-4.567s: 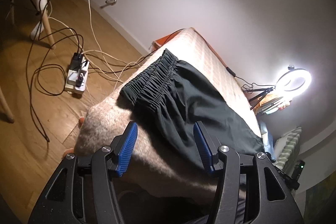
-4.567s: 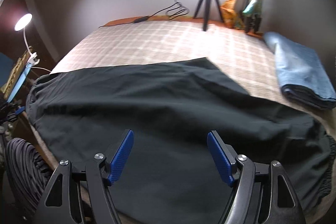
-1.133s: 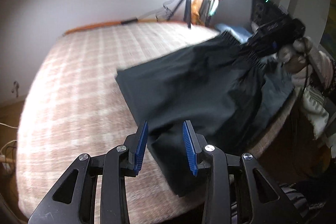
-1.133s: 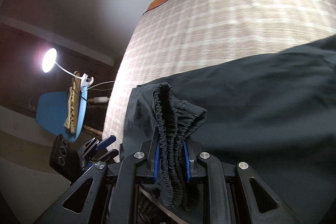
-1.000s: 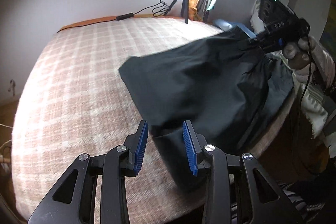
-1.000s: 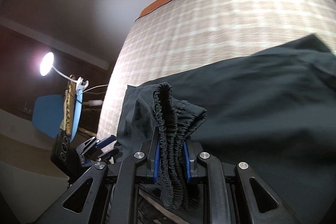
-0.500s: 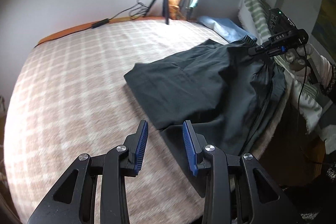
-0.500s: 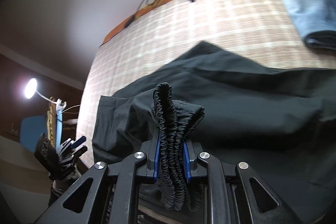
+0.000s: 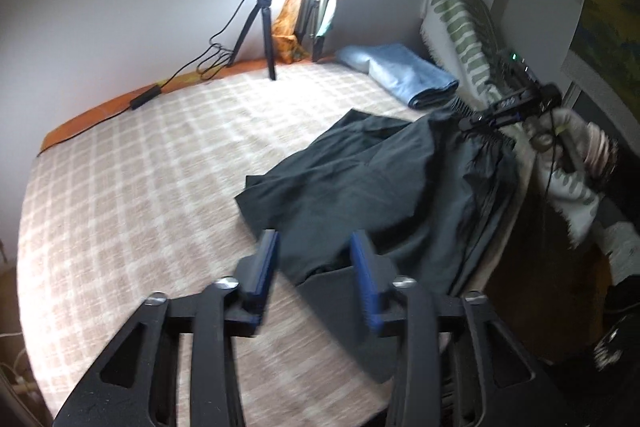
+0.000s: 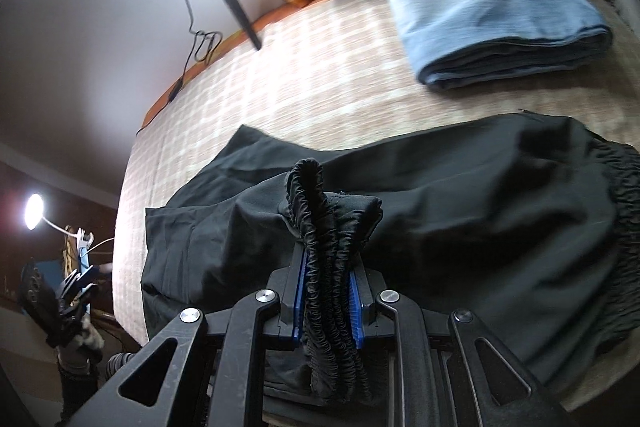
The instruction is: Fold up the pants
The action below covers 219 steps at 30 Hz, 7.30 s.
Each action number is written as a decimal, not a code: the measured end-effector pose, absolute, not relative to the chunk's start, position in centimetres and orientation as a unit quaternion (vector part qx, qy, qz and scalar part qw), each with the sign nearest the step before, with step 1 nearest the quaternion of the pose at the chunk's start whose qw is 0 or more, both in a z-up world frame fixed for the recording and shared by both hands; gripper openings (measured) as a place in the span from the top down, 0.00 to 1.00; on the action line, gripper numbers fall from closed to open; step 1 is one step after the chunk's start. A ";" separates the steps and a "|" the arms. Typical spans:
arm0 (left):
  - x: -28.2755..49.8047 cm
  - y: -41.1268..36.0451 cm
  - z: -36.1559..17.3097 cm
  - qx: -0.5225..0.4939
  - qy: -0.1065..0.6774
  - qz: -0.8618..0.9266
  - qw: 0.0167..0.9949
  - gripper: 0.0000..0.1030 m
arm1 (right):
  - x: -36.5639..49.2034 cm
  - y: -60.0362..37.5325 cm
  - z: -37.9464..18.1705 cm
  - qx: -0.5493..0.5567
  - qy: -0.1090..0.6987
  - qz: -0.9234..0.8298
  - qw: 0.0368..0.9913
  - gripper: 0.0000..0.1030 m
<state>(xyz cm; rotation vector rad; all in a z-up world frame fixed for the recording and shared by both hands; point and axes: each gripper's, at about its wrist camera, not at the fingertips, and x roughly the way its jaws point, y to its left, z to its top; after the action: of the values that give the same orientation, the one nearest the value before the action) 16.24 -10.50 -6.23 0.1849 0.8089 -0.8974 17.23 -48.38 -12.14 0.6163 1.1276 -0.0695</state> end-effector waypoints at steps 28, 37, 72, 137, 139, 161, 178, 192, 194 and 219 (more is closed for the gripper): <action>14.7 -15.4 -14.7 -0.026 0.496 -0.418 0.761 0.46 | 12.2 -58.2 -12.5 0.246 0.528 -0.139 0.801 0.84; 13.6 -14.9 -15.7 -0.053 0.503 -0.421 0.752 0.46 | 13.1 -58.2 -14.0 0.215 0.547 -0.159 0.793 0.84; 13.1 -14.9 -17.0 -0.122 0.481 -0.459 0.737 0.62 | 31.3 -31.9 -10.6 0.049 0.503 0.204 0.839 0.40; 12.6 -15.1 -16.9 -0.152 0.443 -0.482 0.740 0.94 | 30.6 -24.1 -13.8 0.081 0.616 0.085 0.779 0.45; 12.4 -15.4 -16.7 -0.150 0.439 -0.483 0.743 0.94 | 30.7 -23.1 -14.1 0.065 0.620 0.075 0.778 0.44; 11.2 -17.1 -15.8 -0.114 0.432 -0.494 0.746 0.87 | 27.4 -24.8 -17.0 0.103 0.614 0.046 0.781 0.96; 13.5 -17.5 -13.8 -0.131 0.425 -0.511 0.735 0.66 | 22.4 -38.5 -11.2 0.256 0.503 0.039 0.825 0.99; 13.5 -30.4 -14.5 -0.062 0.443 -0.568 0.691 0.66 | 19.4 -48.1 -12.5 0.260 0.514 -0.002 0.817 0.99; 13.4 -30.7 -13.9 -0.033 0.430 -0.562 0.706 0.66 | 19.1 -48.9 -13.6 0.265 0.520 0.001 0.812 0.99; 13.1 -35.6 -15.6 0.001 0.444 -0.589 0.676 0.90 | 24.9 -51.7 -17.9 0.296 0.524 0.034 0.798 0.79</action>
<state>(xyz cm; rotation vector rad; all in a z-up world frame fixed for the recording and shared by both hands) 13.08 -35.63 -15.59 0.0018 0.9974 -1.3240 24.94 -51.71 -17.87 0.6356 1.1258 0.0724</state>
